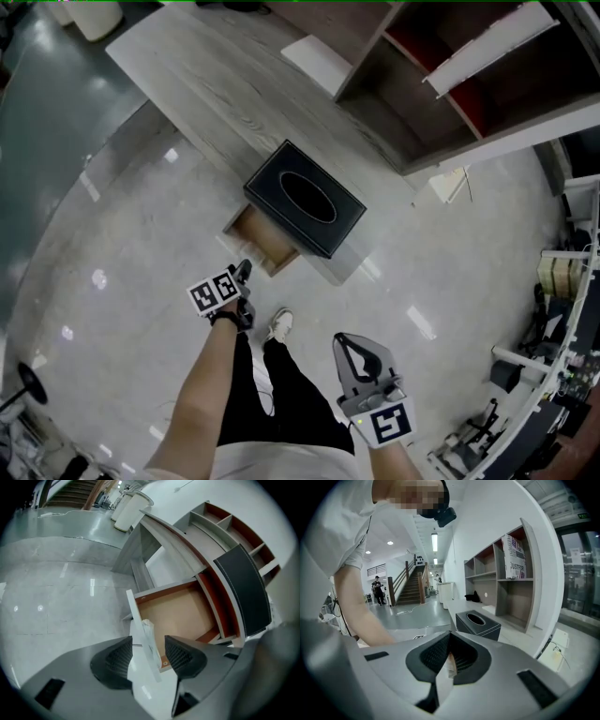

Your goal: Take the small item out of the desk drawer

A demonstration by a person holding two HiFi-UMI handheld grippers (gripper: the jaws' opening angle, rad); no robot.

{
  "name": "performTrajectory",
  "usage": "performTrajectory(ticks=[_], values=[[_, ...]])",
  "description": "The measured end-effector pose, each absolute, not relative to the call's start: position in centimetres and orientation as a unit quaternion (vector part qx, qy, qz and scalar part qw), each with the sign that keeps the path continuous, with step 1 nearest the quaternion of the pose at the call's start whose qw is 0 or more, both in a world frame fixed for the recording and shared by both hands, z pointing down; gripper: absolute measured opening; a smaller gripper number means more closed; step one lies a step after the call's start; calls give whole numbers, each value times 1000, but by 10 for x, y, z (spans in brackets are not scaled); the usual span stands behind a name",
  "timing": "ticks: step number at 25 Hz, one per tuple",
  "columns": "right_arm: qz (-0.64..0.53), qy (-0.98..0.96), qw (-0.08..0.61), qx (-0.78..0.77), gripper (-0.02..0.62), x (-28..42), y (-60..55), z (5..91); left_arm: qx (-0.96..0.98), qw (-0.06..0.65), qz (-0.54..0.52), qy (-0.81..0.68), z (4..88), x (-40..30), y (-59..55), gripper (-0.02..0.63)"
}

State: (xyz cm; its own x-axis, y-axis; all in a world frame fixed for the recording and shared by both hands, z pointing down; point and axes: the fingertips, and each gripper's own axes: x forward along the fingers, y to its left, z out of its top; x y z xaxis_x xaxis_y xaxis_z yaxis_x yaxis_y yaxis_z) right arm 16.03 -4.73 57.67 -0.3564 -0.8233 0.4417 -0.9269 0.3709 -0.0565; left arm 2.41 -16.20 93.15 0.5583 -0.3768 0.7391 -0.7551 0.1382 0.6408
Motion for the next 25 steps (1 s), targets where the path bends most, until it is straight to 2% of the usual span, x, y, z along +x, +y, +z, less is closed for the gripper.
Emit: performTrajectory(ticks=[4,8,11,18,25], values=[[162,-803,173,547,21,167,-43,588,629,604,179,-456,943,27,-166,196],[165,-802,172,548,21,169,-41,590,620,598,201,-466,944,27,-160,85],[163,-802,168,550,21,171,-45,588,619,597,208,-465,942,28,-160,36],[144,-808,159,549,21,172,-50,576,640,584,195,-459,922,21,-167,18],[118,-815,144,548,21,167,-49,545,685,530,194,-460,866,6,-172,18]])
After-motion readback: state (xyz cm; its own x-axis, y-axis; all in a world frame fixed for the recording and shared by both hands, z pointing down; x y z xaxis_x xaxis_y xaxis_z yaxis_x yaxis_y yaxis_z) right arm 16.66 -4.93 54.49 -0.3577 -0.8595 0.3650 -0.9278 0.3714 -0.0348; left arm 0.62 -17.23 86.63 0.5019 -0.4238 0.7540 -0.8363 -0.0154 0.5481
